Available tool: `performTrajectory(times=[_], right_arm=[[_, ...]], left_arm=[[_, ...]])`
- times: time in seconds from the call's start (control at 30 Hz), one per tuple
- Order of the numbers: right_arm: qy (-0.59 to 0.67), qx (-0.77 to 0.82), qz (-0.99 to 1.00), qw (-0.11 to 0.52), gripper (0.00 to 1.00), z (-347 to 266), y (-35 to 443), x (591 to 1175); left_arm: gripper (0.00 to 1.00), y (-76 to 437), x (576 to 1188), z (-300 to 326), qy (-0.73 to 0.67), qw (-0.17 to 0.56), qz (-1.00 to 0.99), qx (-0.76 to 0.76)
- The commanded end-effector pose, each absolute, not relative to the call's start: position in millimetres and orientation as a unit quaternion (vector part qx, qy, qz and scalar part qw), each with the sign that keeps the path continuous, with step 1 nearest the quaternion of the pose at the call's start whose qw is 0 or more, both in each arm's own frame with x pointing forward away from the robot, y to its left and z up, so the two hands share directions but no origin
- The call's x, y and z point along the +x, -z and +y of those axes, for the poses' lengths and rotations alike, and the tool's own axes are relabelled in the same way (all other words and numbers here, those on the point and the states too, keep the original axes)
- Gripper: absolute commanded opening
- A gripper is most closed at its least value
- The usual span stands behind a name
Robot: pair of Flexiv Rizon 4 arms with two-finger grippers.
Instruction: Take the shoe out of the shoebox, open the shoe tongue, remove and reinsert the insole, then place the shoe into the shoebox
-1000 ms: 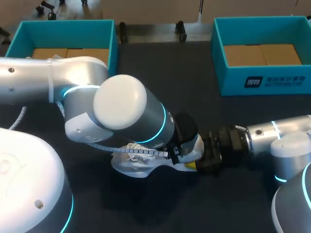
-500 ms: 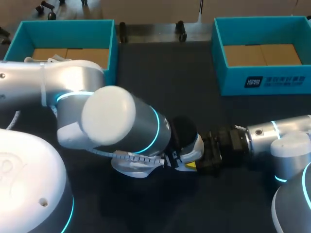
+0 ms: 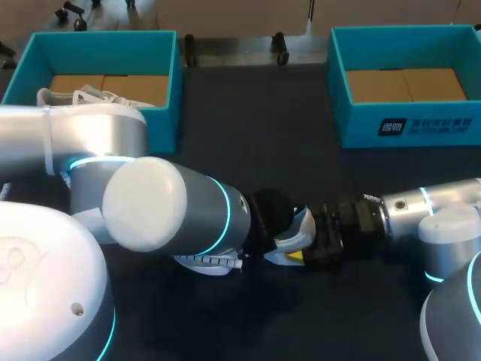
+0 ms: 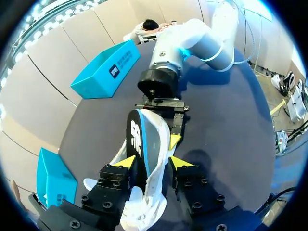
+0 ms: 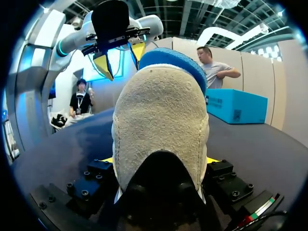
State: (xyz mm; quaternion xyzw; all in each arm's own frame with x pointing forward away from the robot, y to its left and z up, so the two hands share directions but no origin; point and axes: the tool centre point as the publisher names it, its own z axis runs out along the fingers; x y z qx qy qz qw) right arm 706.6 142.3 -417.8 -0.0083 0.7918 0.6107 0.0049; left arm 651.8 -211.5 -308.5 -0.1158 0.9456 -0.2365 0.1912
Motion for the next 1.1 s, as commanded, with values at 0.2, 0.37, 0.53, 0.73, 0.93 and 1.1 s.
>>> performTrajectory(times=[0.2, 0.37, 0.53, 0.73, 0.93, 1.1], right_arm=[[-0.609, -0.008, 0.793, 0.005, 0.0, 143.6, 417.4, 705.2], [-0.609, -0.008, 0.793, 0.005, 0.0, 143.6, 417.4, 705.2], [-0.609, -0.008, 0.793, 0.005, 0.0, 143.6, 417.4, 705.2], [-0.609, -0.008, 0.793, 0.005, 0.0, 143.6, 417.4, 705.2], [-0.609, -0.008, 0.793, 0.005, 0.0, 143.6, 417.4, 705.2], [-0.609, -0.008, 0.793, 0.005, 0.0, 143.6, 417.4, 705.2]], left_arm=[[0.38, 320.7, 658.4, -226.5, 0.229, 0.194, 0.946, -0.123], [0.4, 324.7, 660.6, -233.7, 0.221, 0.204, 0.945, -0.13], [0.4, 326.6, 665.7, -235.7, 0.219, 0.206, 0.944, -0.136], [0.4, 330.1, 673.3, -237.9, 0.215, 0.206, 0.944, -0.143], [0.37, 334.8, 682.8, -238.3, 0.207, 0.206, 0.944, -0.155], [0.34, 336.8, 687.5, -237.8, 0.203, 0.205, 0.944, -0.161]])
